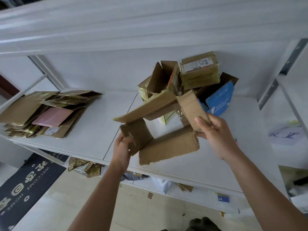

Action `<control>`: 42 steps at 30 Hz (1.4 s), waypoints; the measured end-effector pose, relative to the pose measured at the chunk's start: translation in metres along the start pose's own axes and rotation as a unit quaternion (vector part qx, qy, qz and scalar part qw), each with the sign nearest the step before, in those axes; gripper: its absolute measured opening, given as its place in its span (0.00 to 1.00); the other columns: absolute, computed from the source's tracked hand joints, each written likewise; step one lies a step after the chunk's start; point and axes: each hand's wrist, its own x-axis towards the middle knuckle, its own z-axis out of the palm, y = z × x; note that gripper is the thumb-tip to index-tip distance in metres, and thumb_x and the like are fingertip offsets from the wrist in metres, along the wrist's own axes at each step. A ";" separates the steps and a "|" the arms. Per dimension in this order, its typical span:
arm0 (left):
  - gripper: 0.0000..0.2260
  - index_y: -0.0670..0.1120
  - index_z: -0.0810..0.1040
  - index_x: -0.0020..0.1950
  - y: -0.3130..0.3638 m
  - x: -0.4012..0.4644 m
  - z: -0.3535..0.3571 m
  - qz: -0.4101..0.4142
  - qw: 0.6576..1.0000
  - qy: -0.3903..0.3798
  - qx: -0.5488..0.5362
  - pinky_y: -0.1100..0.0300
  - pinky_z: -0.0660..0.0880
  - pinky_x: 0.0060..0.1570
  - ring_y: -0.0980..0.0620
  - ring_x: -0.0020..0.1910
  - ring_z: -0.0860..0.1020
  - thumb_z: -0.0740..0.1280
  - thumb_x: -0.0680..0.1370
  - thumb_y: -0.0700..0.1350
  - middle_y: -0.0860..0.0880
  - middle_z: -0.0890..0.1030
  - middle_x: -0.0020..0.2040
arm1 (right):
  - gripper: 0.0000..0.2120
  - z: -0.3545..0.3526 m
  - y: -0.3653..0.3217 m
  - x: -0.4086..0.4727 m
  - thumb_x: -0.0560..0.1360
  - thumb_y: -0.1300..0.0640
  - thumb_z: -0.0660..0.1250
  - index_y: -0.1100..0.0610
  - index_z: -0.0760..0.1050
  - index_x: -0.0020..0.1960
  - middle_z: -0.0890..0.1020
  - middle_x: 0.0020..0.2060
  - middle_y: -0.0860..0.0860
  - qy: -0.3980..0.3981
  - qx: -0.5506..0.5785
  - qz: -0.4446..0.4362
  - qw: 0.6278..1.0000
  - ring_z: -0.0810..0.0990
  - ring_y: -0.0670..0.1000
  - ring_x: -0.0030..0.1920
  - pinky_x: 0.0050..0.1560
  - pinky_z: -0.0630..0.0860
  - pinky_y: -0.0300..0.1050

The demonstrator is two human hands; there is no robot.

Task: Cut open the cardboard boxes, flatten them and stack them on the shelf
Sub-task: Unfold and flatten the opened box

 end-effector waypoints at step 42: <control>0.21 0.34 0.70 0.69 -0.082 0.020 -0.071 -0.228 0.884 0.107 0.394 0.47 0.72 0.63 0.38 0.62 0.74 0.65 0.81 0.46 0.37 0.76 0.62 | 0.28 0.091 0.145 -0.003 0.83 0.41 0.46 0.42 0.38 0.79 0.27 0.72 0.33 -0.370 -0.459 -0.045 0.807 0.19 0.45 0.70 0.74 0.29 0.58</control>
